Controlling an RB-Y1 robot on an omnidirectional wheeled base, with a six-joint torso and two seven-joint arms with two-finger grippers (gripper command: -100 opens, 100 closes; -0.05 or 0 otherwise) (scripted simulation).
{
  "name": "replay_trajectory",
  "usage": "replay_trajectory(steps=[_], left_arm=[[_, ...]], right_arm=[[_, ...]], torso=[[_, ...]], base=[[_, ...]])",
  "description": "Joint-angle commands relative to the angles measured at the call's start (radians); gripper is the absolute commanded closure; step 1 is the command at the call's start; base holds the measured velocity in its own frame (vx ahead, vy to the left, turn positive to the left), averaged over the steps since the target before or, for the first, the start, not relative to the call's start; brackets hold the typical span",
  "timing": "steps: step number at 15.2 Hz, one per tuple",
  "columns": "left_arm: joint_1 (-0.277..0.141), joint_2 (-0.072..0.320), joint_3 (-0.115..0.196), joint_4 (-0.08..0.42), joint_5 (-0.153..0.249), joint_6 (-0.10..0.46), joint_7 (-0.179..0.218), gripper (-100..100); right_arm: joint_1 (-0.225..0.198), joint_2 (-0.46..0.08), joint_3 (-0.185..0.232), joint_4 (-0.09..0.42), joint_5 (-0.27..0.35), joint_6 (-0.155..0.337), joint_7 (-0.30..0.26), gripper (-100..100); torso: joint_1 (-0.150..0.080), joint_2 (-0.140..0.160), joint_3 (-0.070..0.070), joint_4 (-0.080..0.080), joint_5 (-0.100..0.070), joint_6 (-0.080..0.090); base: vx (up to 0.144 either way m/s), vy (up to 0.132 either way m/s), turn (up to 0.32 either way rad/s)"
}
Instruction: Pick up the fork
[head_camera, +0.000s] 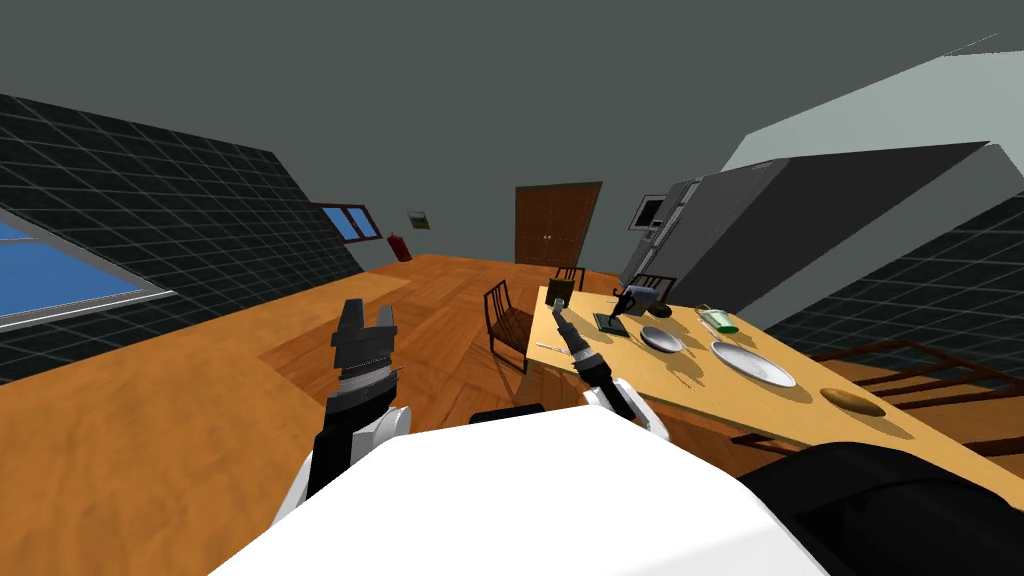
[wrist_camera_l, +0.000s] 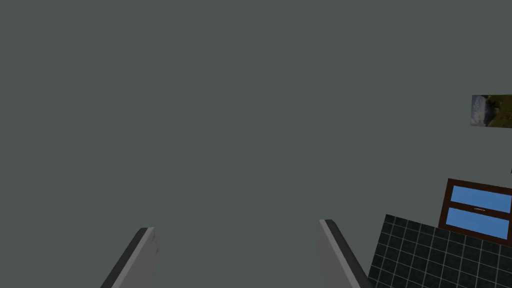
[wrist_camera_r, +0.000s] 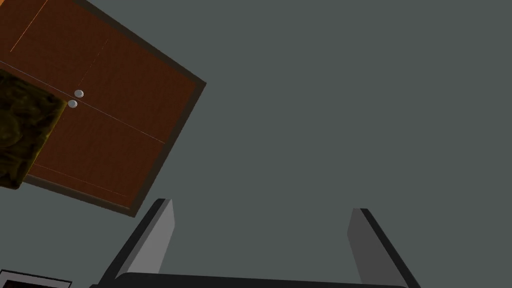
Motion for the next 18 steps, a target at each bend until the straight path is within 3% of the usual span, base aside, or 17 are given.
replay_trajectory(steps=[1, 8, 15, 17, 18], left_arm=[[0.000, 0.000, 0.000, 0.000, 0.000, 0.000, 0.000, 0], [0.000, 0.000, 0.000, 0.000, 0.000, 0.000, 0.000, 0], [0.000, 0.000, 0.000, 0.000, 0.000, 0.000, 0.000, 0], [0.000, 0.000, 0.000, 0.000, 0.000, 0.000, 0.000, 0], [0.000, 0.000, 0.000, 0.000, 0.000, 0.000, 0.000, 0]], right_arm=[[-0.004, -0.050, 0.016, 0.050, 0.032, -0.004, 0.025, -100], [-0.024, -0.144, 0.053, 0.194, 0.089, -0.007, 0.068, -100], [-0.052, -0.273, 0.117, 0.365, 0.168, -0.012, 0.127, -100], [-0.052, -0.273, 0.117, 0.386, 0.168, -0.012, 0.127, -100], [-0.060, -0.306, 0.135, 0.419, 0.188, -0.013, 0.141, -100]], torso=[[0.000, 0.000, 0.000, 0.000, 0.000, 0.000], [0.000, 0.000, 0.000, 0.000, 0.000, 0.000], [-0.002, -0.002, -0.001, 0.000, 0.000, 0.000], [-0.002, -0.001, -0.001, 0.000, 0.000, 0.000], [-0.003, -0.001, 0.000, 0.000, 0.000, 0.001]], base=[[0.010, 0.154, 0.231], [0.012, 0.116, 0.141], [0.038, 0.090, 0.150], [0.033, 0.064, 0.078], [0.029, 0.048, 0.099]])
